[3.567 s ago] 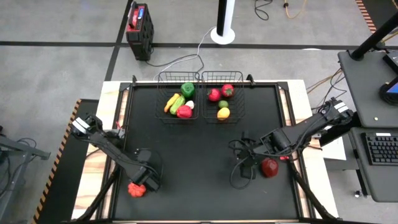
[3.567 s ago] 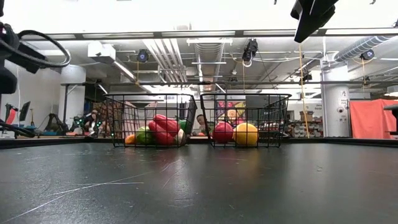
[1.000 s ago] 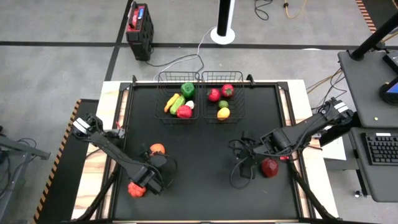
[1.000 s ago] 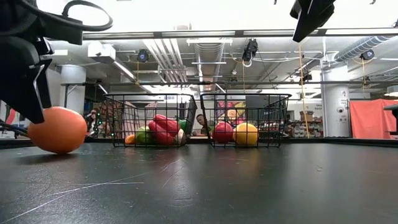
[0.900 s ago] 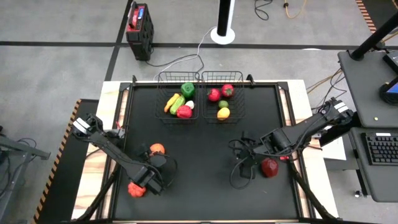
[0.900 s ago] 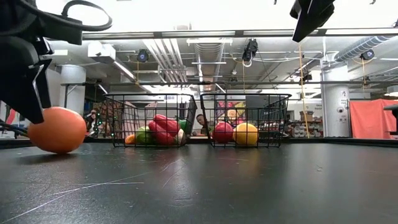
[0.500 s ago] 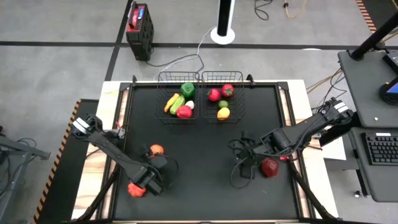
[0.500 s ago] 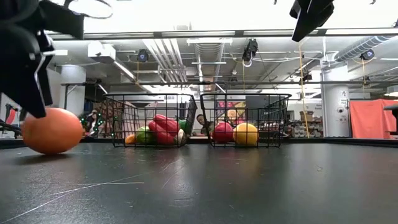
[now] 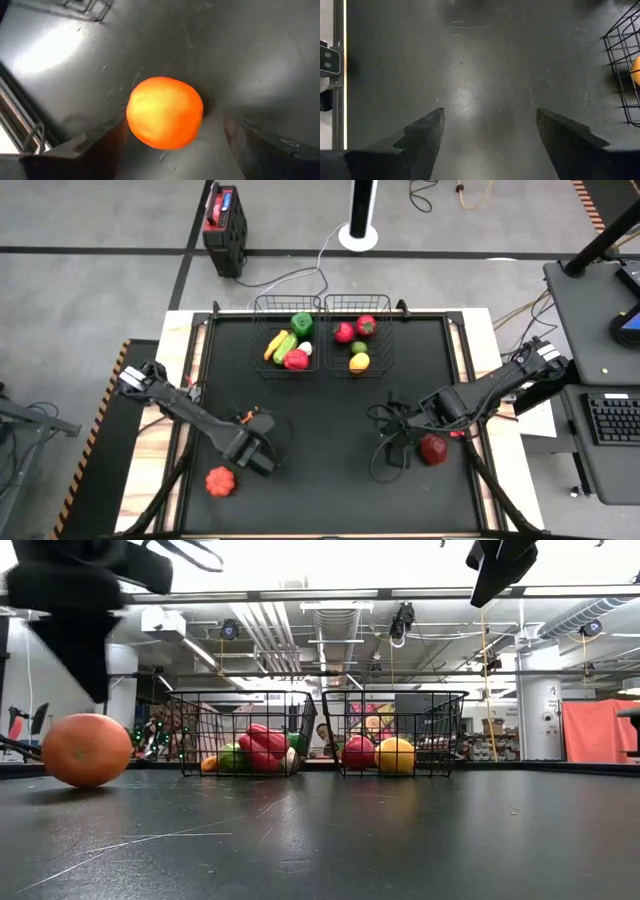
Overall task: Sort produce into baskets
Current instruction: Put the orange into the right wire basket
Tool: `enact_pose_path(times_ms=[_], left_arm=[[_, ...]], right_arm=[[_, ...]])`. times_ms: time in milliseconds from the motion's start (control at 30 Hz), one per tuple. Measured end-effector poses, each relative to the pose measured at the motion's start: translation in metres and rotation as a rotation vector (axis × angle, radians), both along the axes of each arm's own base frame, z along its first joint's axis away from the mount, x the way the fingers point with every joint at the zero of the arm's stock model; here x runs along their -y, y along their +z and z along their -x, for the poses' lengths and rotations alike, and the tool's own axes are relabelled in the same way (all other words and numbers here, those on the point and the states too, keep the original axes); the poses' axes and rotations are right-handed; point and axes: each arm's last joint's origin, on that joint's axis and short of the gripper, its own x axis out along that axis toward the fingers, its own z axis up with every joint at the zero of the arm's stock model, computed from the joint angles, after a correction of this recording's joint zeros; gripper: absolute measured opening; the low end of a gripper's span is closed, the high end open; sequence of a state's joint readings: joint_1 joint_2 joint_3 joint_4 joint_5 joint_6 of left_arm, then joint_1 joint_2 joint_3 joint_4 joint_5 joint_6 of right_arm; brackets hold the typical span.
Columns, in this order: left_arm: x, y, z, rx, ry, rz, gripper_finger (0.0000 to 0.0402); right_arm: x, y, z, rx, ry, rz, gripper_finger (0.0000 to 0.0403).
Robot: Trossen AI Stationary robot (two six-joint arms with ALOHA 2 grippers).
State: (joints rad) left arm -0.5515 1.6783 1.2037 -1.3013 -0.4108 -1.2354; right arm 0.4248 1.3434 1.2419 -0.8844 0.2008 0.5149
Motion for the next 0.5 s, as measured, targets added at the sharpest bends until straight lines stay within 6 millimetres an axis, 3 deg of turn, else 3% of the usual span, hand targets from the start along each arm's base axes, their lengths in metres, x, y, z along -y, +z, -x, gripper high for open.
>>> enact_pose_path(times_ms=[200,500], left_arm=[[-0.0092,-0.0024,-0.0051,0.066,0.179,0.004,0.0314],[-0.0102,-0.0028,-0.0053,0.085,0.189,-0.015,0.0314]], right_arm=[[-0.0006,-0.0001,0.0002,-0.008,0.001,-0.025,0.0303],[-0.0003,0.0005,-0.0003,-0.006,-0.003,-0.030,0.0308]])
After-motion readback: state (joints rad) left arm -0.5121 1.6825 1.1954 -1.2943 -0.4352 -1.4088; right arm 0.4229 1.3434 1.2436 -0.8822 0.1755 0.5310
